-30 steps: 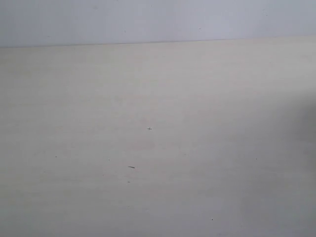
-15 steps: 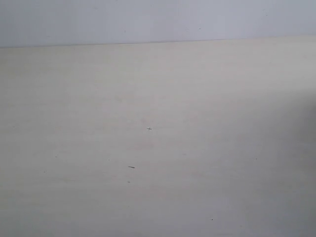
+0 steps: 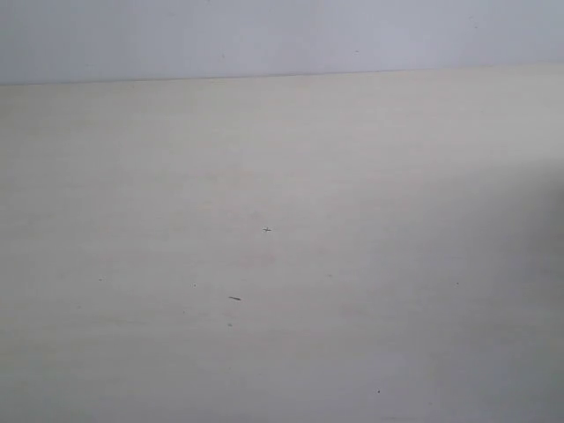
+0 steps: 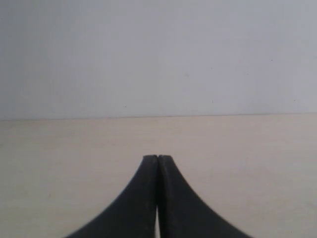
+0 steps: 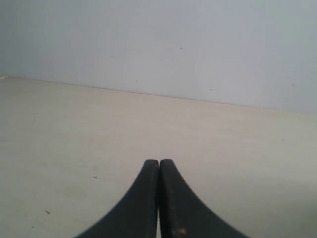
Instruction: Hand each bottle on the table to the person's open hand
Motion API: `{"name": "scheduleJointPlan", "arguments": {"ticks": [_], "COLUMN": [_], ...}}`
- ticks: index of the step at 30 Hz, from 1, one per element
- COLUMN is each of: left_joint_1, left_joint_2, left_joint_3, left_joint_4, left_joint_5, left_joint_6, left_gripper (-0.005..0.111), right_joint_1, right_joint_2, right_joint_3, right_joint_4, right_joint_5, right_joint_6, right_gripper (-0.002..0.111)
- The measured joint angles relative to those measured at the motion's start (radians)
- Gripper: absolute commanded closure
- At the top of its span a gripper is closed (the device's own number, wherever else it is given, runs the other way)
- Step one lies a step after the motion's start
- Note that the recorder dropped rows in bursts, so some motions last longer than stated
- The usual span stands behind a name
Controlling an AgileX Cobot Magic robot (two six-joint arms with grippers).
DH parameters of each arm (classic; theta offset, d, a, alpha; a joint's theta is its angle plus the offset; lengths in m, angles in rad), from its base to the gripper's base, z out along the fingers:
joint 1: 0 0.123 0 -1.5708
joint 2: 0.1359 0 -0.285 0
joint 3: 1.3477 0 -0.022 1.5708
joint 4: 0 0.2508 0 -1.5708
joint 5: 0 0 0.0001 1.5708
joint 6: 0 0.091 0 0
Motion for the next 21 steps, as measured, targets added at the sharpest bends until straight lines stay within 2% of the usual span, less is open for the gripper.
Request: {"name": "scheduleJointPlan", "arguments": {"ticks": [21], "left_joint_1": [0.0], "left_joint_2": [0.0], "left_joint_3": [0.0], "left_joint_4": [0.0], "left_joint_5": [0.0], "left_joint_6": [0.0], "left_gripper": [0.107], "right_joint_1": [0.0], "right_joint_2": [0.0], "right_joint_3": [0.0], "right_joint_4": [0.009], "right_joint_5": [0.0], "right_joint_6": [0.0], "right_gripper": [0.108]}}
